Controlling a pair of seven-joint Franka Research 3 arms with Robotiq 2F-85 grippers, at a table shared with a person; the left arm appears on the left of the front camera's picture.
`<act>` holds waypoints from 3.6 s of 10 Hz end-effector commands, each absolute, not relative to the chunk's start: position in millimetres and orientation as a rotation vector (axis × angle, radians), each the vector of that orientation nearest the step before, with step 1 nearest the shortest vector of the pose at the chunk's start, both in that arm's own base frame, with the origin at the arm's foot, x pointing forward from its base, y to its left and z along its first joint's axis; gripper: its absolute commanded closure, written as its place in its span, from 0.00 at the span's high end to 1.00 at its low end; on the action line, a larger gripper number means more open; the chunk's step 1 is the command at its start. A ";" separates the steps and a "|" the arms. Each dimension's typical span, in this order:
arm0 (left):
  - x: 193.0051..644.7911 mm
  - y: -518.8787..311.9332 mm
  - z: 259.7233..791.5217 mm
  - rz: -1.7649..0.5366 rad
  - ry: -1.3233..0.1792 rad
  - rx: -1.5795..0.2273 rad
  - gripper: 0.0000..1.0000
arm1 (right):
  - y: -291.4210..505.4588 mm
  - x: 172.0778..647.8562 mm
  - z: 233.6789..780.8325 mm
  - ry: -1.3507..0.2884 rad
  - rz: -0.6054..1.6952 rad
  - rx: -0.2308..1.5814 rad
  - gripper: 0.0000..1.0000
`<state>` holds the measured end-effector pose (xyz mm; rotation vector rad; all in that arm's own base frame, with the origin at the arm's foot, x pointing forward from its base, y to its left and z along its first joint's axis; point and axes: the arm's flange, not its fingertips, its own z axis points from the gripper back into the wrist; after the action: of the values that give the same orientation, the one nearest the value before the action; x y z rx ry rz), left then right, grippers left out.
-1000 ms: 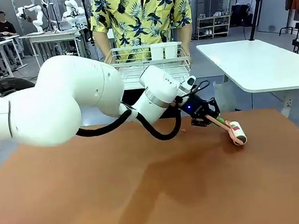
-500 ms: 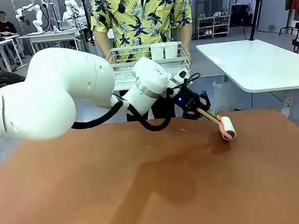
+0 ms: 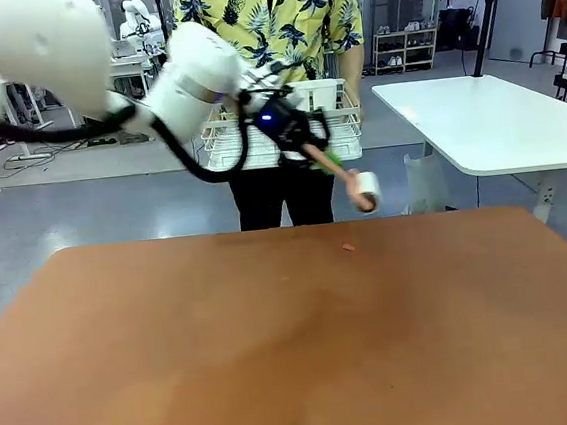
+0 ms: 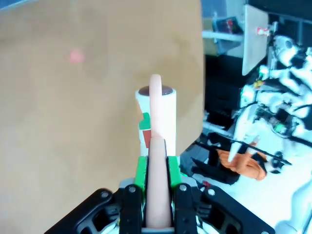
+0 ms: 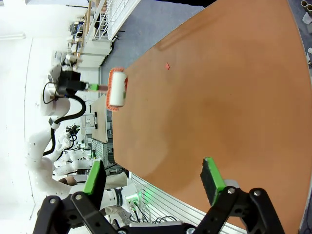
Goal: Clean the table.
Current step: Clean the table with the Lint Roller when the human lifts the Dish drying rack.
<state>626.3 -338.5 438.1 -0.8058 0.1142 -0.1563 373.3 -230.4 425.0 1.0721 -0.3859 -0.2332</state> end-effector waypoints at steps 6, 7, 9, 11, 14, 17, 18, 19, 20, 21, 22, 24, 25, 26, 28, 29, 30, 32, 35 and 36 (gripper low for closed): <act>543.2 -119.0 423.6 0.036 0.025 -0.709 0.21 | -231.0 370.5 427.3 -0.386 -0.216 1.074 1.00; 546.1 -118.6 423.0 0.016 0.024 -0.703 0.21 | -231.0 370.5 427.3 -0.386 -0.216 1.074 1.00; 556.4 -129.8 419.1 0.004 0.034 -0.676 0.21 | -231.0 370.5 427.3 -0.386 -0.216 1.074 1.00; 546.0 -105.6 421.9 0.042 0.054 -0.673 0.21 | -231.0 370.5 427.3 -0.386 -0.216 1.074 1.00; 546.0 -105.6 421.9 0.042 0.054 -0.673 0.21 | -231.0 370.5 427.3 -0.386 -0.216 1.074 1.00; 571.8 -116.0 415.1 -0.001 -0.029 -0.652 0.21 | -231.0 370.5 427.3 -0.386 -0.216 1.074 1.00; 597.0 -120.5 408.8 -0.009 -0.061 -0.645 0.21 | -231.0 370.5 427.3 -0.386 -0.216 1.074 1.00; 621.5 -122.9 400.6 -0.016 -0.031 -0.634 0.21 | -231.0 370.5 427.3 -0.386 -0.216 1.074 1.00; 646.6 -126.6 394.0 -0.025 -0.029 -0.614 0.21 | -231.0 370.5 427.3 -0.386 -0.216 1.074 1.00; 665.8 -130.5 386.5 -0.003 -0.019 -0.601 0.21 | -231.0 370.5 427.3 -0.386 -0.216 1.074 1.00; 680.1 -135.9 379.5 -0.018 0.006 -0.598 0.21 | -231.0 370.5 427.3 -0.386 -0.216 1.074 1.00; 693.1 -142.8 371.6 -0.028 0.043 -0.623 0.21 | -231.0 370.5 427.3 -0.386 -0.216 1.074 1.00; 695.0 -145.1 366.6 -0.027 0.049 -0.613 0.21 | -231.0 370.5 427.3 -0.386 -0.216 1.074 1.00; 694.2 -147.4 362.4 -0.031 0.053 -0.603 0.21 | -231.0 370.5 427.3 -0.386 -0.216 1.074 1.00; 690.7 -151.2 353.2 -0.041 0.070 -0.613 0.21 | -231.0 370.5 427.3 -0.386 -0.216 1.074 1.00; 687.2 -153.7 344.4 -0.037 0.075 -0.608 0.21 | -231.0 370.5 427.3 -0.386 -0.216 1.074 1.00; 683.7 -157.8 326.9 -0.019 0.057 -0.600 0.21 | -231.0 370.5 427.3 -0.386 -0.216 1.074 1.00; 679.3 -163.2 299.5 -0.035 0.082 -0.621 0.21 | -231.0 370.5 427.3 -0.386 -0.216 1.074 1.00; 676.2 -179.1 272.4 -0.041 0.123 -0.604 0.21 | -231.0 370.5 427.3 -0.386 -0.216 1.074 1.00; 675.0 -192.0 277.2 -0.040 0.111 -0.644 0.21 | -231.0 370.5 427.3 -0.386 -0.216 1.074 1.00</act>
<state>681.3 -184.2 307.2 -0.6536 0.0859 -0.0375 373.3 -230.2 425.1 1.0724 -0.3854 -0.2326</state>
